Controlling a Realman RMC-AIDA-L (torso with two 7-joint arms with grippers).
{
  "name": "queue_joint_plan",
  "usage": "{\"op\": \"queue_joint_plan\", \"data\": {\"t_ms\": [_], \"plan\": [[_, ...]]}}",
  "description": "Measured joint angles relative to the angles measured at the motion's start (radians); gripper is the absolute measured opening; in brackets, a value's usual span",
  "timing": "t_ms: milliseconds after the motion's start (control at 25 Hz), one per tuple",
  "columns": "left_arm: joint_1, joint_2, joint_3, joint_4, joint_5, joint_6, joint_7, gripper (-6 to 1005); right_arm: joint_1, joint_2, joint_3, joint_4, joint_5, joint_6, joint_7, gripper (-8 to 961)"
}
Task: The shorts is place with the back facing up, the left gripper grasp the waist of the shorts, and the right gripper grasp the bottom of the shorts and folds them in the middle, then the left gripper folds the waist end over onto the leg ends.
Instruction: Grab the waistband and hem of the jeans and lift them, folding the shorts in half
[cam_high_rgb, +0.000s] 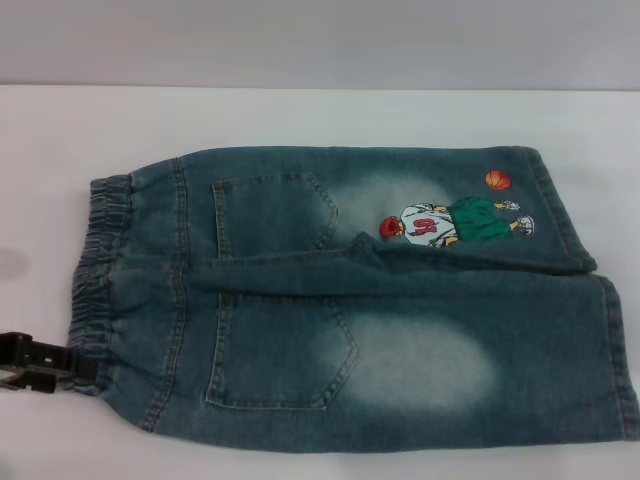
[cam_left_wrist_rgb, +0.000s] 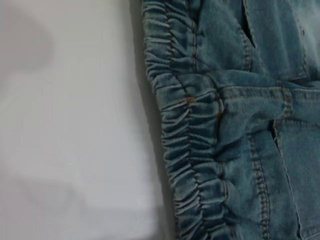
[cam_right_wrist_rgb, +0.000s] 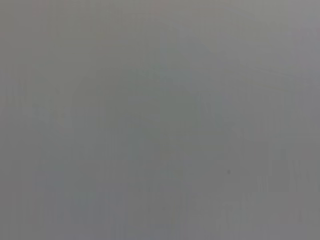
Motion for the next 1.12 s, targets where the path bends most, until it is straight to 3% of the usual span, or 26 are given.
{"op": "queue_joint_plan", "data": {"t_ms": [1120], "plan": [[-0.025,-0.006,-0.006,-0.022,-0.008,-0.004,0.013,771,-0.004,-0.001,0.004,0.002,0.0,0.002,0.0,591]]}}
